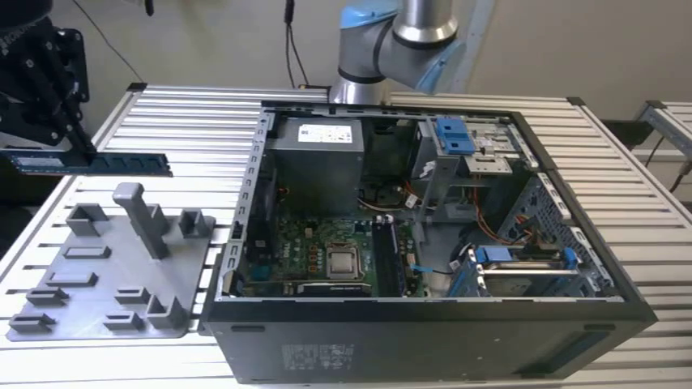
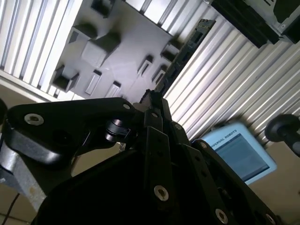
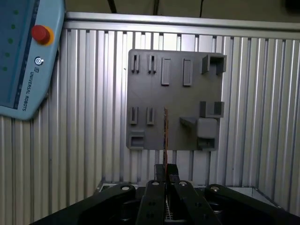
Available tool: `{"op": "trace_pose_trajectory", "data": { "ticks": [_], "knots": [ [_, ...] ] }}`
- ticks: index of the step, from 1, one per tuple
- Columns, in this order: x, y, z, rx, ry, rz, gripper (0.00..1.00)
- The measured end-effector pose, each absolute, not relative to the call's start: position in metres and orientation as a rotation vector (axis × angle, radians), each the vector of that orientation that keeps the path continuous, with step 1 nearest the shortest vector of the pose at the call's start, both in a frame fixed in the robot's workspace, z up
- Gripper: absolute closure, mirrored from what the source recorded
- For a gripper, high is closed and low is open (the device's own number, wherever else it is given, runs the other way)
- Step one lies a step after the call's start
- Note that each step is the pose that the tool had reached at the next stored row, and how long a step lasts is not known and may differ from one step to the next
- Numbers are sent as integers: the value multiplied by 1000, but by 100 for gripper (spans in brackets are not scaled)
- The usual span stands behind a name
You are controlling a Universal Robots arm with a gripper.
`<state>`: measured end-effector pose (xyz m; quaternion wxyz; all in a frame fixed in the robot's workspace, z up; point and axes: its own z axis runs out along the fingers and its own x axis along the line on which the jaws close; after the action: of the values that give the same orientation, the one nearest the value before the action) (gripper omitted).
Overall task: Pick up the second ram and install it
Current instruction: 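Pick up the second ram and move it above second insertion slot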
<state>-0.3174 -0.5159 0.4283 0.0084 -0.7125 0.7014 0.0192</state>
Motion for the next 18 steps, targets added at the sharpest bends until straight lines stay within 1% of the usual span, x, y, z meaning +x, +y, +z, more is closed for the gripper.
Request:
{"op": "trace_pose_trajectory", "data": {
  "ticks": [18],
  "knots": [
    [-277,-516,428,-2227,2192,60,86]
  ]
}}
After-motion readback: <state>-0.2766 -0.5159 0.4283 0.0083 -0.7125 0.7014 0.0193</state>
